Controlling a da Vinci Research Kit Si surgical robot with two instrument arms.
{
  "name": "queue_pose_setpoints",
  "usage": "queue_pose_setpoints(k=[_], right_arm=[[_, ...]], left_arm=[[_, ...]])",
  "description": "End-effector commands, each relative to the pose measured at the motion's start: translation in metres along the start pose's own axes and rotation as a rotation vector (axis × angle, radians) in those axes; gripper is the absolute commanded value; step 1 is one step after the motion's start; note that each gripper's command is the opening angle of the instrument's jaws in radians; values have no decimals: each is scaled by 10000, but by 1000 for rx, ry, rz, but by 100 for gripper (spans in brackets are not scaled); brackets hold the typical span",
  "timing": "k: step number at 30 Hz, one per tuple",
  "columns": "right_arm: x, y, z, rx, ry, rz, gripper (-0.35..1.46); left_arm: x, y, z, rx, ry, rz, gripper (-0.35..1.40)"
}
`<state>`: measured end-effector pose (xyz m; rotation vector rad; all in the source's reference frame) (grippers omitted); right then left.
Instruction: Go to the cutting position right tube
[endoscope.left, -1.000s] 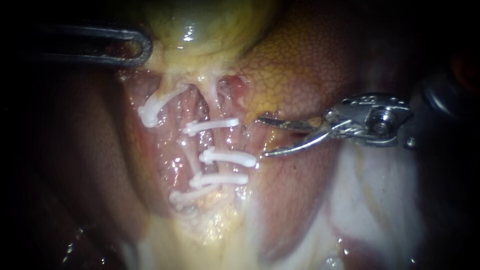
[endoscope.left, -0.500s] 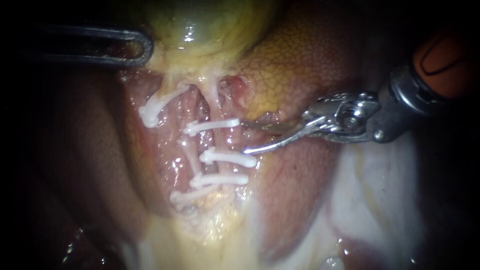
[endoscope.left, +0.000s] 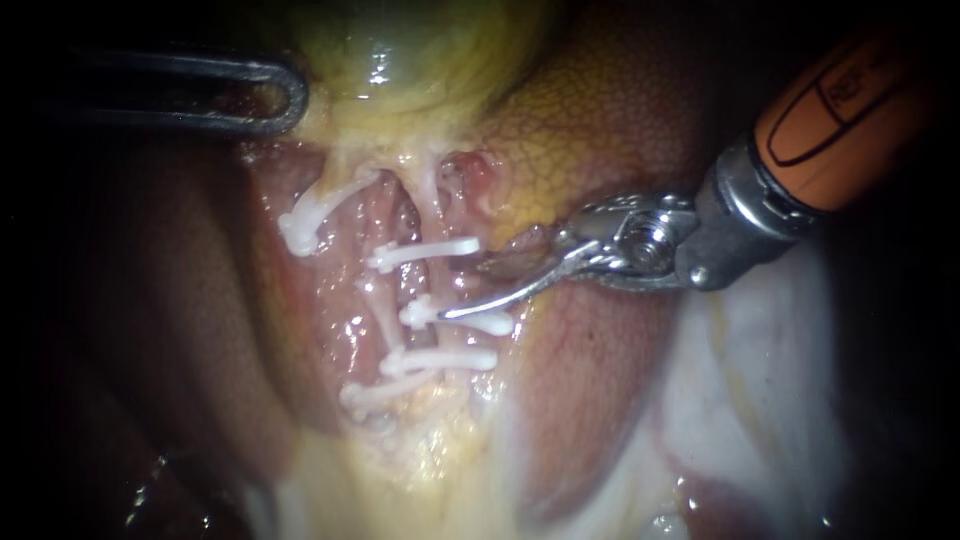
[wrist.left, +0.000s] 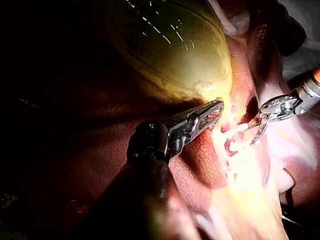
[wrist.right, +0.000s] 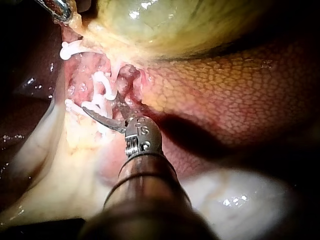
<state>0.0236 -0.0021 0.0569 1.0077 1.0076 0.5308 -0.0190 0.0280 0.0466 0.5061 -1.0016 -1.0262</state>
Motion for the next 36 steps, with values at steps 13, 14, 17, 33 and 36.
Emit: queue_pose_setpoints(k=[13, 14, 17, 33, 36], right_arm=[[2, 13, 29, 155, 82, -107, 73], [2, 14, 31, 164, 84, -116, 71], [4, 15, 39, 187, 81, -139, 66], [10, 22, 61, 253, 130, -255, 29], [10, 24, 65, 254, 132, -287, 26]], left_arm=[[0, 0, 0, 0, 0, 0, -35], [0, 0, 0, 0, 0, 0, -35], [0, 0, 1, 0, 0, 0, -35], [-1, -2, 3, -2, -1, -1, -35], [-1, -2, 4, -2, -1, -1, -35]])
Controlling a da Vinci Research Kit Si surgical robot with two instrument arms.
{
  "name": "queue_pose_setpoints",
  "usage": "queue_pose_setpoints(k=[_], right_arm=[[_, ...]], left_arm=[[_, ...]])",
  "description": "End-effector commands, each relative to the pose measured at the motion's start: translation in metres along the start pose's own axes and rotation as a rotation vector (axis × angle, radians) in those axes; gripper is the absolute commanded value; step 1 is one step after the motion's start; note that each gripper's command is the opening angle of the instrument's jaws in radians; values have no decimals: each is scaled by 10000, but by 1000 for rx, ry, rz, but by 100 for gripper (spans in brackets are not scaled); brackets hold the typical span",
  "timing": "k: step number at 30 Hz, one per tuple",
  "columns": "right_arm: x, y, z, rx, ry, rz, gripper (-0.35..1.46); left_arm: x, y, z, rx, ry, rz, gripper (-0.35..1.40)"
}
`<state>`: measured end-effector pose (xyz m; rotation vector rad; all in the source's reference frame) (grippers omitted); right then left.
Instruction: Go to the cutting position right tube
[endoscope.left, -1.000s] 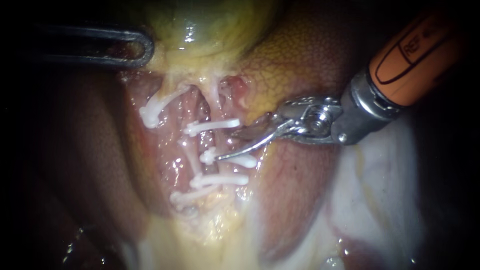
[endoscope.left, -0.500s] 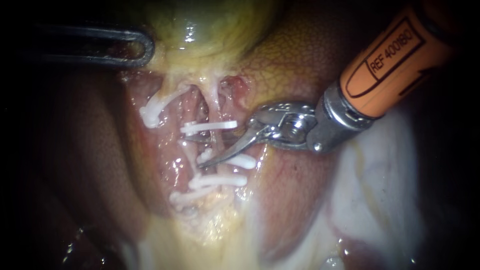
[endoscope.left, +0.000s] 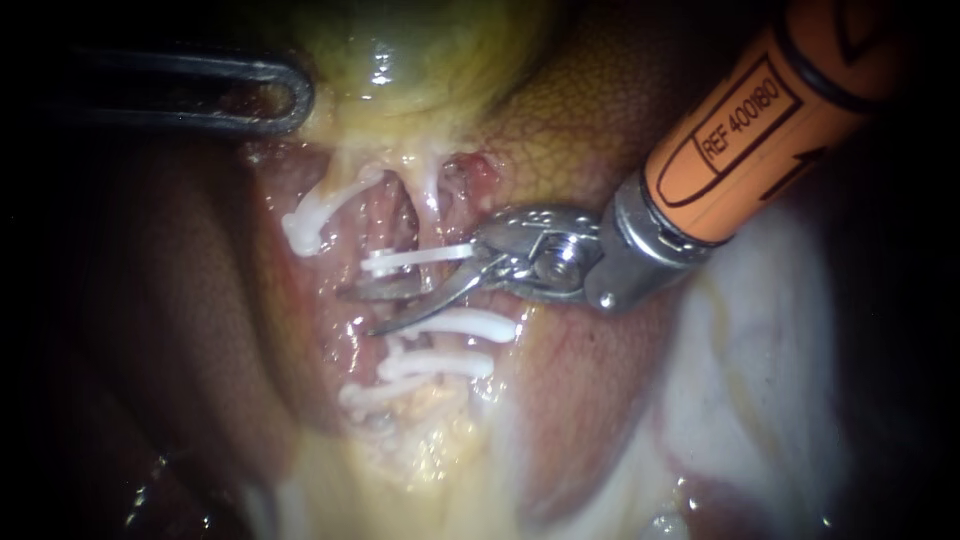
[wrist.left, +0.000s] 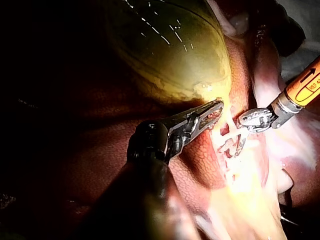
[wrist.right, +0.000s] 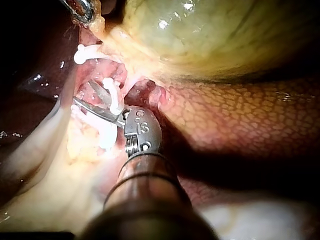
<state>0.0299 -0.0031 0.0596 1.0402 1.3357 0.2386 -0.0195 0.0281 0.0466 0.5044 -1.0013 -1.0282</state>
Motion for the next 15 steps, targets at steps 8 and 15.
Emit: queue_pose_setpoints(k=[8, 15], right_arm=[[1, 1, 4, 2, 8, -28, 41], [5, -8, 8, 19, 30, -30, 64]], left_arm=[[0, 0, 1, -1, 0, 0, -35], [0, 0, 1, -1, 0, 0, -35]])
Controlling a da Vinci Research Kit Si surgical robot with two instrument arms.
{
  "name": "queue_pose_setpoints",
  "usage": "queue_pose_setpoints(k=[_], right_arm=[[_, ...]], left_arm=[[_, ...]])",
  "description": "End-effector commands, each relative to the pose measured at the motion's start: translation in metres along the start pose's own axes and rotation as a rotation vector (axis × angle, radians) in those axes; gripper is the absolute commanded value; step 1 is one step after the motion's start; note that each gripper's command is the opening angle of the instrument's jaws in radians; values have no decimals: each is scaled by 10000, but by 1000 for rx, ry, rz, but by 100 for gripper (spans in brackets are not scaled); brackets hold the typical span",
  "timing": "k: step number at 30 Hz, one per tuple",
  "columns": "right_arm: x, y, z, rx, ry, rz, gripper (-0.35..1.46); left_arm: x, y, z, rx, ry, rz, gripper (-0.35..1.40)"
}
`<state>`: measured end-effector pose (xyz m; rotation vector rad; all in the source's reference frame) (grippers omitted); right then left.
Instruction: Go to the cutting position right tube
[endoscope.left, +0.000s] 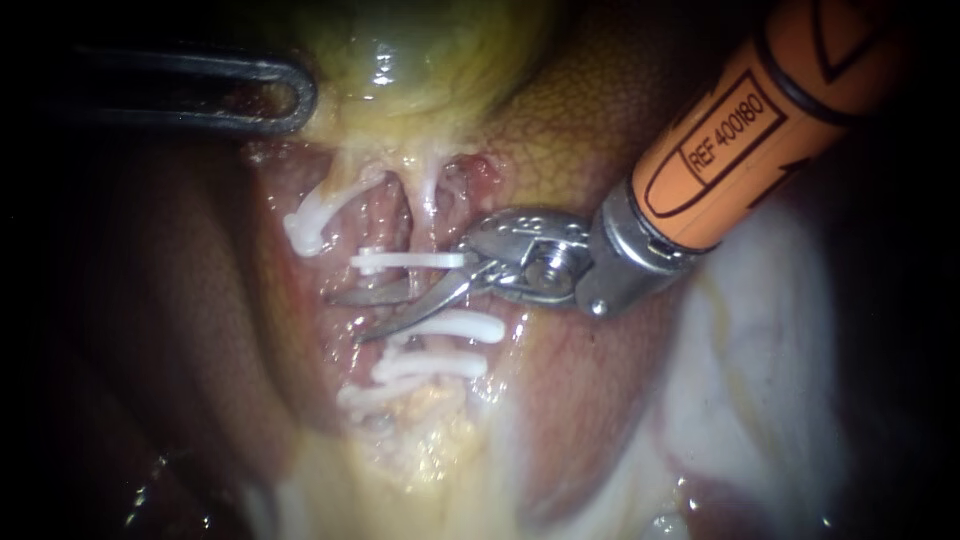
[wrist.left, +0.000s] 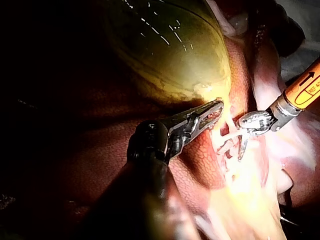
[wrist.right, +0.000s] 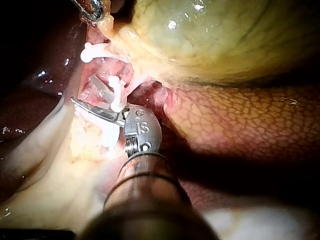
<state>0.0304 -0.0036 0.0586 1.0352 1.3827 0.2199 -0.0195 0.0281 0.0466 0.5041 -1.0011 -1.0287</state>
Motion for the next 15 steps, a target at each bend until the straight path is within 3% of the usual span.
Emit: queue_pose_setpoints(k=[1, 6, 15], right_arm=[[2, -1, 0, 2, 2, 0, 68], [5, -5, 1, 6, 9, 1, 84], [19, -20, 5, 17, 20, 5, 89]], left_arm=[[0, 0, 0, 0, 0, 0, -35], [0, 0, 0, 0, 0, 0, -35], [0, 0, -1, 0, 0, 0, -35]])
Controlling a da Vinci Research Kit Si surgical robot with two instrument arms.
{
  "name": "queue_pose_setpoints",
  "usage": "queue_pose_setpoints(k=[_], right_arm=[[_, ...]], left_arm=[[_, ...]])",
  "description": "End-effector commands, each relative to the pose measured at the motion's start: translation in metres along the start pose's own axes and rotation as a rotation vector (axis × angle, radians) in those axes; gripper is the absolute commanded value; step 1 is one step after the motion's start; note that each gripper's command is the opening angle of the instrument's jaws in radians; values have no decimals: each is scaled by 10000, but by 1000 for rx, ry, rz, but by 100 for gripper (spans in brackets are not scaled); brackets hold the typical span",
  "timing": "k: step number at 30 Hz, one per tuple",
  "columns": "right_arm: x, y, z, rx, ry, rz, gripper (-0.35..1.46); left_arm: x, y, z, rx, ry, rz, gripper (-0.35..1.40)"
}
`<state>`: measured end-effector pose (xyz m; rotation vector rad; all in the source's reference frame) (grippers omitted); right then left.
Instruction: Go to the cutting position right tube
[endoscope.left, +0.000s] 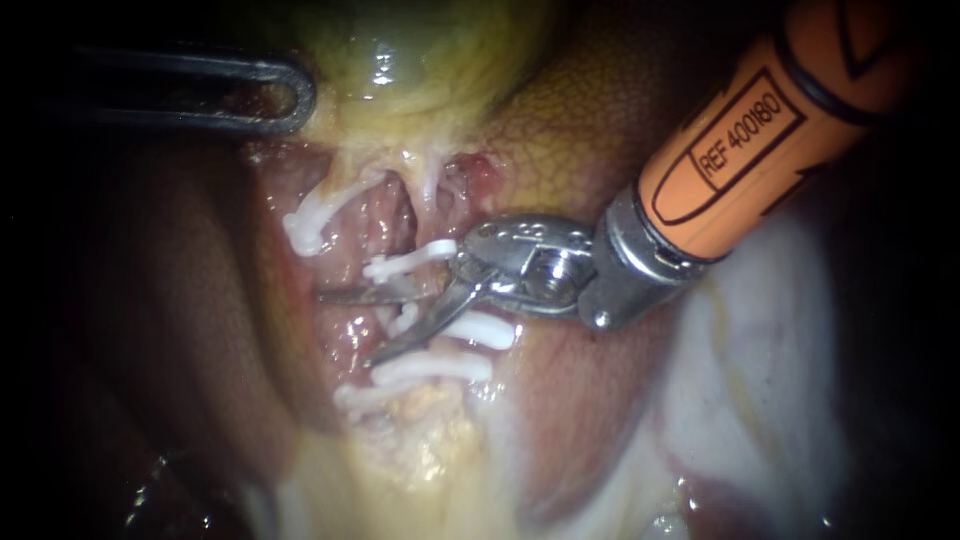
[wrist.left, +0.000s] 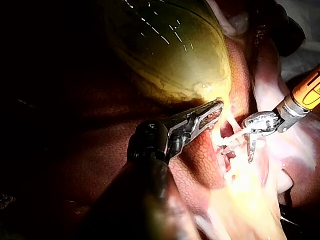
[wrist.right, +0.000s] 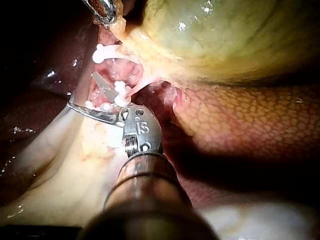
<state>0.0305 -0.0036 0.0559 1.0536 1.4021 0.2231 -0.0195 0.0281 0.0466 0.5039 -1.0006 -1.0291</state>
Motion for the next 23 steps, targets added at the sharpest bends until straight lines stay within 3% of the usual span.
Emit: queue_pose_setpoints(k=[1, 9, 23], right_arm=[[2, -3, 1, 3, 3, 1, 89], [13, -13, 5, 12, 14, 4, 93], [13, -13, 4, 12, 14, 4, 103]], left_arm=[[0, 0, 0, 1, 0, 0, -35], [0, 0, 0, 1, 0, 0, -35], [0, 0, 0, 1, 0, 0, -35]])
